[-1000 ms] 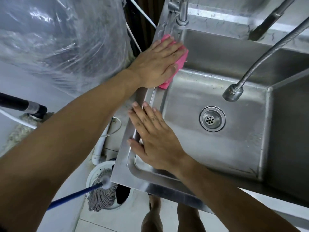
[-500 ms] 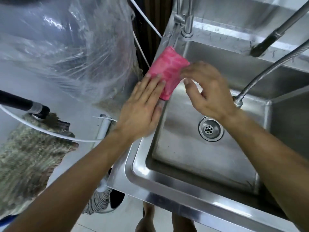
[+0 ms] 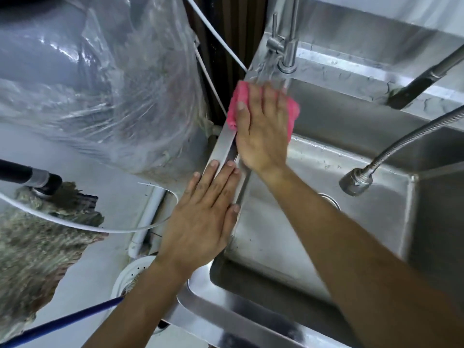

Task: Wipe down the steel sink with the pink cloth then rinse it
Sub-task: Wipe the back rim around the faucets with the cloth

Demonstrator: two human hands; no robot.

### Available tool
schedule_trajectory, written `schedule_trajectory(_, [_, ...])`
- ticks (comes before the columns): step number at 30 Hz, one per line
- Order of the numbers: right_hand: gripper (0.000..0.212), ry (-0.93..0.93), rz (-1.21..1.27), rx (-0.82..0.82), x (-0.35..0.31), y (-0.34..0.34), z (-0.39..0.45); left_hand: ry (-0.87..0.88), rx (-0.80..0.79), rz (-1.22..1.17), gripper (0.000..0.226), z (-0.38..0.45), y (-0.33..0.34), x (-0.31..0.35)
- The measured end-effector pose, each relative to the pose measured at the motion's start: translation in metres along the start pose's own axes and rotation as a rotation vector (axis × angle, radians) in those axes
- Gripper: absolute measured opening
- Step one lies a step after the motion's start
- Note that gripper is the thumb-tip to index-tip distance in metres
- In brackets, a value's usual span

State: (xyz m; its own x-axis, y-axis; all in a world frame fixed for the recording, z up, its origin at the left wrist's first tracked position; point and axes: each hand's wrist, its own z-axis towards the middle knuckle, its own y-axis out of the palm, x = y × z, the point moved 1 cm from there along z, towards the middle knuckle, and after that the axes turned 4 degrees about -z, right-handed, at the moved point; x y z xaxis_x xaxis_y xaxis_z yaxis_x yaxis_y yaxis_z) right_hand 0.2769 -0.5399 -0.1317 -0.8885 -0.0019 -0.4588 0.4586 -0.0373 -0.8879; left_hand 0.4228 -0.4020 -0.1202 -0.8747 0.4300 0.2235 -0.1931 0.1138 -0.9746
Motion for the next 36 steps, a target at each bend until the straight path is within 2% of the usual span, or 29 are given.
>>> schedule_trajectory(1, [0.067, 0.11, 0.108, -0.054, -0.008, 0.001, 0.002, 0.0, -0.001, -0.002, 0.058, 0.0, -0.001, 0.0])
schedule_trajectory(2, [0.071, 0.135, 0.159, -0.126, -0.01, -0.002, 0.005, 0.004, -0.005, -0.004, 0.058, 0.001, -0.001, -0.001])
schedule_trajectory(3, [0.071, 0.077, 0.119, -0.201, -0.006, -0.01, 0.006, 0.007, -0.01, -0.006, 0.058, 0.001, -0.001, -0.001])
schedule_trajectory(5, [0.065, -0.193, -0.097, -0.304, 0.018, -0.033, 0.006, 0.004, -0.009, -0.001, 0.058, 0.002, 0.0, -0.002])
schedule_trajectory(8, [0.064, -0.706, -0.369, -0.254, 0.056, -0.054, 0.016, -0.001, -0.005, -0.017, 0.058, 0.002, 0.001, -0.001])
schedule_trajectory(9, [0.064, -0.806, -0.392, -0.277, 0.061, -0.051, 0.022, -0.004, -0.001, -0.025, 0.058, 0.002, 0.001, -0.002])
schedule_trajectory(11, [0.062, -0.873, -0.362, -0.314, 0.062, -0.043, 0.036, -0.006, 0.006, -0.028, 0.058, 0.002, 0.001, -0.002])
schedule_trajectory(13, [0.058, -0.776, -0.293, -0.235, 0.054, -0.038, 0.044, 0.001, 0.006, -0.022, 0.058, 0.003, 0.002, -0.002])
schedule_trajectory(16, [0.054, -0.389, -0.139, -0.082, 0.029, -0.032, 0.046, -0.001, 0.012, -0.033, 0.057, 0.004, 0.001, -0.002])
schedule_trajectory(18, [0.057, -0.212, -0.047, -0.087, 0.008, -0.026, 0.029, -0.002, 0.006, -0.043, 0.057, 0.003, 0.0, -0.002])
schedule_trajectory(20, [0.059, -0.275, 0.002, -0.168, 0.004, -0.024, 0.004, 0.009, -0.01, -0.064, 0.057, 0.005, -0.003, -0.004])
schedule_trajectory(23, [0.061, -0.683, -0.101, -0.301, 0.032, -0.035, -0.009, 0.038, -0.046, -0.037, 0.059, 0.014, -0.003, -0.009])
schedule_trajectory(25, [0.056, -0.826, -0.181, -0.375, 0.046, -0.044, 0.016, 0.038, -0.047, -0.006, 0.06, 0.016, -0.001, -0.009])
schedule_trajectory(27, [0.056, -0.717, -0.23, -0.347, 0.05, -0.048, 0.052, 0.032, -0.036, 0.007, 0.06, 0.015, 0.001, -0.008])
schedule_trajectory(30, [0.057, -0.463, -0.183, -0.19, 0.045, -0.052, 0.08, 0.026, -0.025, -0.004, 0.059, 0.013, 0.001, -0.006])
schedule_trajectory(33, [0.058, -0.441, -0.041, -0.107, 0.044, -0.04, 0.044, 0.011, -0.024, -0.006, 0.059, 0.014, 0.001, -0.006])
schedule_trajectory(36, [0.059, -0.479, 0.046, -0.167, 0.052, -0.03, -0.003, 0.018, -0.023, -0.027, 0.058, 0.013, 0.0, -0.006])
